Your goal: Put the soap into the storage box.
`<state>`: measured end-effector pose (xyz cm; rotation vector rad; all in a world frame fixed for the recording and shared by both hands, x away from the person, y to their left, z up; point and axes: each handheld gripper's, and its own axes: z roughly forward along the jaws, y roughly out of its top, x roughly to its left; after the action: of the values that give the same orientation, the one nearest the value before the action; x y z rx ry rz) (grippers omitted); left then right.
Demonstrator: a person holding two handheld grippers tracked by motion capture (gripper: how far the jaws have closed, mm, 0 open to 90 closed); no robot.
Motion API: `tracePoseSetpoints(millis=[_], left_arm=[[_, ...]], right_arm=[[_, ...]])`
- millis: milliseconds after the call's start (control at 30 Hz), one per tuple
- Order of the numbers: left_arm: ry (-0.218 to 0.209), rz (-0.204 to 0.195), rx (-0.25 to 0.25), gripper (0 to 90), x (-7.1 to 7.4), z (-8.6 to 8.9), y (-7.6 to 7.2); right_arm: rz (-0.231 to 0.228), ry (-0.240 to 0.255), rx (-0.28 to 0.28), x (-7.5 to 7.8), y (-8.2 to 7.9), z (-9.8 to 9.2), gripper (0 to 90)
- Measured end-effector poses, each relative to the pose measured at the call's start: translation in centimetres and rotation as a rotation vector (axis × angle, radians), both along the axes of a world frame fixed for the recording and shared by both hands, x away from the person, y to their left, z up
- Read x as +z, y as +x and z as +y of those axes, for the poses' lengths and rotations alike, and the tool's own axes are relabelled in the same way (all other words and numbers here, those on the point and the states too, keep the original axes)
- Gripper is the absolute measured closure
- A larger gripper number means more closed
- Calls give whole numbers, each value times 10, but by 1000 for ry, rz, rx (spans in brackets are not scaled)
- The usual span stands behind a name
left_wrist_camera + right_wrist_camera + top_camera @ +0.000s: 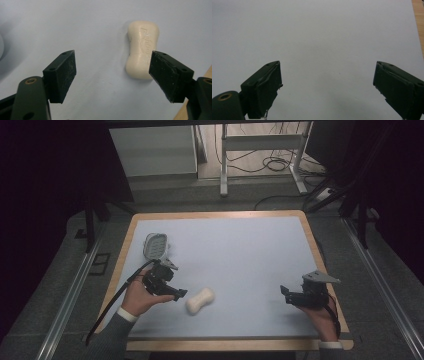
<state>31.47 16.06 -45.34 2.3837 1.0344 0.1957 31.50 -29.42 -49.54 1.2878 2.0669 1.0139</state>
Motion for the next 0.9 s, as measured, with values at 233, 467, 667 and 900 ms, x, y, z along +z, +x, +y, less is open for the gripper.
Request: tracePoseSetpoints(millis=[233,467,667,900], left_arm=[[14,-1,-15,222,0,-8,3],[27,-7,-22,223,3,-15,2],[38,3,-41,222,2,-22,2],[54,40,-81,224,-6,-39,2]], right_arm=[[2,-1,-2,0,0,0,81],[2,-2,-7,0,0,-1,83],[7,-6,-4,0,0,0,83],[8,-9,-5,-1,0,-1,84]])
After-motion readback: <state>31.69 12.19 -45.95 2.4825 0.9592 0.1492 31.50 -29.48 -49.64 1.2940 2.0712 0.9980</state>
